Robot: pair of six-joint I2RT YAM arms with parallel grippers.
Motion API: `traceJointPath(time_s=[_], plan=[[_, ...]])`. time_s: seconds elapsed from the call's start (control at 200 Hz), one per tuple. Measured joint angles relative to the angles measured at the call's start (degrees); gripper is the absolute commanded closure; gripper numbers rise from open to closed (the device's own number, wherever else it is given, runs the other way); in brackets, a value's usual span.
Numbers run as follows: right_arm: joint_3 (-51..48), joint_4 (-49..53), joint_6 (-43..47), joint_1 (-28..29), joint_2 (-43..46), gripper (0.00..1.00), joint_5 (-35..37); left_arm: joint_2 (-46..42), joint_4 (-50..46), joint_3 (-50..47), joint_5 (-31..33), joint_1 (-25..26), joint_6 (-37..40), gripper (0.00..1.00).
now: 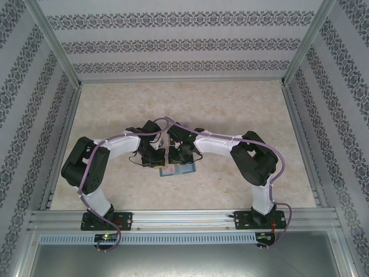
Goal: Take the credit cards out of the card holder
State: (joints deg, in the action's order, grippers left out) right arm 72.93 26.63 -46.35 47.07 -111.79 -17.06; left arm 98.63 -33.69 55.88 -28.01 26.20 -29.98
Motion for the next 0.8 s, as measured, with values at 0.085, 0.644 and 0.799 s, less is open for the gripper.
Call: traceJointPath(time_s=[0.085, 0.644, 0.799], plan=[[0.0, -0.04, 0.0, 0.0, 0.0, 0.81, -0.04, 0.0, 0.0, 0.0, 0.02, 0.0, 0.0, 1.0], [0.0, -0.83, 0.0, 0.0, -0.5, 0.82, -0.87, 0.0, -0.44, 0.39, 0.9, 0.02, 0.02, 1.0], [0.0, -1.09, -0.02, -0.07, -0.94, 0.82, -1.46, 0.0, -0.46, 0.42, 1.09, 0.02, 0.02, 1.0]])
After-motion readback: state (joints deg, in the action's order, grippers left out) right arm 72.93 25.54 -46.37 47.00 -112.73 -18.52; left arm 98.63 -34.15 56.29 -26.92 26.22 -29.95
